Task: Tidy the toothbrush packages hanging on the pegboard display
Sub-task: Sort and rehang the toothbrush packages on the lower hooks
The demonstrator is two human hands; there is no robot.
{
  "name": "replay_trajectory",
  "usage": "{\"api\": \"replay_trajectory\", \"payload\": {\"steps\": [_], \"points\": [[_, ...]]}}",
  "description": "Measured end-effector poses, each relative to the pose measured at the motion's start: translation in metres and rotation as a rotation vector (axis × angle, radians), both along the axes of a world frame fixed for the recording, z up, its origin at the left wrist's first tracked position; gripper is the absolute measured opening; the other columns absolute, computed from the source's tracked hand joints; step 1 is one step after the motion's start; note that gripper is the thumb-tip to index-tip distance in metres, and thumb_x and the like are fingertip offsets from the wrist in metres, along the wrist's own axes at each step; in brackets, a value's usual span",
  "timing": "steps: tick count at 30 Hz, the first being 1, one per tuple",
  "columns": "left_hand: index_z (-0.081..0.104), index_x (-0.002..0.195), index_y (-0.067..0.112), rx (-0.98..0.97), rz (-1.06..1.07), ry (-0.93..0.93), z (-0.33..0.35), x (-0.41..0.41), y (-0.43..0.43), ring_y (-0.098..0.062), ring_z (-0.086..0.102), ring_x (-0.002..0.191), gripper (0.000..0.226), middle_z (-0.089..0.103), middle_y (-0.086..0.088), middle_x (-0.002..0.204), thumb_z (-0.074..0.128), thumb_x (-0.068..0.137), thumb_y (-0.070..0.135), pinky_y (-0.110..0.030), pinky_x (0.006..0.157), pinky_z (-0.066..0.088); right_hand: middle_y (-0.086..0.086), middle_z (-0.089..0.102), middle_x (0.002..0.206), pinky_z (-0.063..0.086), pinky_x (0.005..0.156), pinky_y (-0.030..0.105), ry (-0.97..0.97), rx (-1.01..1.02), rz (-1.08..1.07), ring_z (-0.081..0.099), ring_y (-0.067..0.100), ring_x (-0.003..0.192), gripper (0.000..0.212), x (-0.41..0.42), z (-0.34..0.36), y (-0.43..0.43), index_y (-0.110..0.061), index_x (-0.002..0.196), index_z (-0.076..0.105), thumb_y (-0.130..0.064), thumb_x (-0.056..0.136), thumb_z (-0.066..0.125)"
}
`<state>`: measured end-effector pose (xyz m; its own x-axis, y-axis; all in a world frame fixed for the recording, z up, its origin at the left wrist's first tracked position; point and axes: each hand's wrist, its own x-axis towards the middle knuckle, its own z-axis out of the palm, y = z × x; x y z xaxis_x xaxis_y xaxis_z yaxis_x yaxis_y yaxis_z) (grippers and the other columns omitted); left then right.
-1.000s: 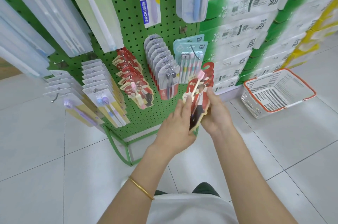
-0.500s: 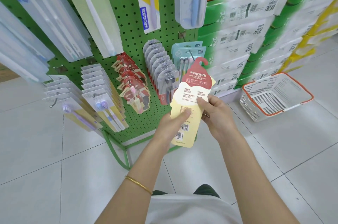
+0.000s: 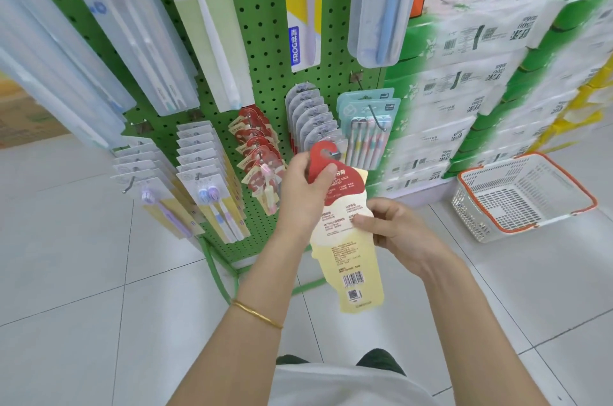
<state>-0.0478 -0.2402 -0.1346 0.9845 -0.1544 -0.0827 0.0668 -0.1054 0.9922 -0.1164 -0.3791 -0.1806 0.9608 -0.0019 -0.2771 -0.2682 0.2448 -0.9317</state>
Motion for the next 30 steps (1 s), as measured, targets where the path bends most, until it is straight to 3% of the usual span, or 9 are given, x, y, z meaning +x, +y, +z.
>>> {"api": "replay_trajectory", "payload": {"steps": [4, 6, 8, 11, 14, 17, 22, 25, 30], "points": [[0.064, 0.101, 0.007, -0.132, 0.018, 0.196, -0.006, 0.002, 0.019, -0.023, 0.065, 0.080, 0.016, 0.069, -0.012, 0.092, 0.055, 0.096, 0.020, -0.037, 0.073, 0.054, -0.003, 0.070, 0.077, 0.048, 0.065, 0.020, -0.004, 0.049, 0.079, 0.064, 0.009, 0.069, 0.017, 0.005, -0.003, 0.014, -0.010, 0.082, 0.065, -0.027, 0.082, 0.062], [0.064, 0.102, 0.002, -0.275, 0.035, 0.314, -0.006, 0.004, 0.029, -0.022, 0.066, 0.078, 0.022, 0.069, -0.013, 0.091, 0.054, 0.096, 0.021, -0.035, 0.072, 0.055, -0.003, 0.068, 0.082, 0.049, 0.066, 0.020, 0.002, 0.139, 0.154, 0.063, 0.010, 0.075, 0.032, 0.009, -0.005, 0.025, -0.007, 0.095, 0.063, -0.038, 0.087, 0.062], [0.062, 0.097, 0.003, -0.381, 0.057, 0.347, -0.006, 0.005, 0.038, -0.018, 0.065, 0.075, 0.020, 0.069, -0.010, 0.090, 0.051, 0.096, 0.020, -0.033, 0.072, 0.055, 0.002, 0.065, 0.092, 0.051, 0.070, 0.026, 0.023, 0.199, 0.209, 0.061, 0.015, 0.082, 0.061, 0.016, -0.008, 0.041, -0.004, 0.109, 0.055, -0.052, 0.074, 0.072], [0.056, 0.104, 0.002, -0.492, 0.103, 0.356, -0.003, 0.005, 0.047, -0.013, 0.063, 0.065, 0.021, 0.066, -0.009, 0.087, 0.047, 0.096, 0.018, -0.024, 0.059, 0.054, 0.012, 0.062, 0.121, 0.050, 0.094, 0.044, 0.050, 0.284, 0.329, 0.061, 0.028, 0.110, 0.087, 0.022, -0.012, 0.067, -0.005, 0.125, 0.052, -0.062, 0.064, 0.076], [0.057, 0.089, 0.008, -0.426, 0.133, 0.309, -0.003, 0.008, 0.059, -0.015, 0.061, 0.066, 0.016, 0.066, -0.006, 0.081, 0.045, 0.093, 0.018, -0.025, 0.060, 0.052, 0.015, 0.060, 0.128, 0.044, 0.101, 0.052, 0.040, 0.294, 0.400, 0.056, 0.037, 0.119, 0.095, 0.027, -0.016, 0.081, -0.005, 0.131, 0.049, -0.062, 0.061, 0.078], [0.062, 0.082, 0.016, -0.224, 0.113, 0.276, -0.005, 0.011, 0.071, -0.020, 0.061, 0.084, 0.020, 0.069, -0.009, 0.096, 0.047, 0.083, 0.029, -0.036, 0.074, 0.049, 0.020, 0.058, 0.127, 0.046, 0.098, 0.052, 0.033, 0.235, 0.424, 0.057, 0.038, 0.117, 0.099, 0.031, -0.020, 0.088, -0.001, 0.133, 0.045, -0.057, 0.059, 0.082], [0.059, 0.104, 0.018, -0.106, 0.193, 0.236, -0.006, 0.021, 0.084, -0.015, 0.062, 0.102, 0.013, 0.063, -0.001, 0.112, 0.052, 0.096, 0.023, -0.031, 0.088, 0.051, 0.005, 0.060, 0.112, 0.050, 0.094, 0.040, 0.044, -0.049, 0.194, 0.063, 0.024, 0.106, 0.076, 0.044, -0.020, 0.096, -0.022, 0.126, 0.051, -0.049, 0.060, 0.078], [0.058, 0.110, 0.016, -0.057, 0.223, 0.215, -0.007, 0.026, 0.089, -0.009, 0.060, 0.099, 0.015, 0.059, 0.002, 0.116, 0.051, 0.096, 0.017, -0.029, 0.090, 0.052, -0.014, 0.055, 0.105, 0.043, 0.079, 0.017, 0.006, -0.342, -0.006, 0.056, 0.000, 0.095, 0.057, 0.054, -0.015, 0.102, -0.028, 0.120, 0.045, -0.039, 0.074, 0.077], [0.057, 0.107, 0.021, -0.015, 0.229, 0.196, -0.006, 0.035, 0.092, -0.005, 0.059, 0.084, 0.014, 0.060, 0.006, 0.106, 0.052, 0.096, 0.015, -0.029, 0.087, 0.053, -0.007, 0.058, 0.106, 0.051, 0.087, 0.039, -0.037, -0.683, -0.212, 0.059, 0.013, 0.097, 0.064, 0.075, -0.038, 0.116, -0.034, 0.111, 0.050, -0.059, 0.056, 0.074]]}}
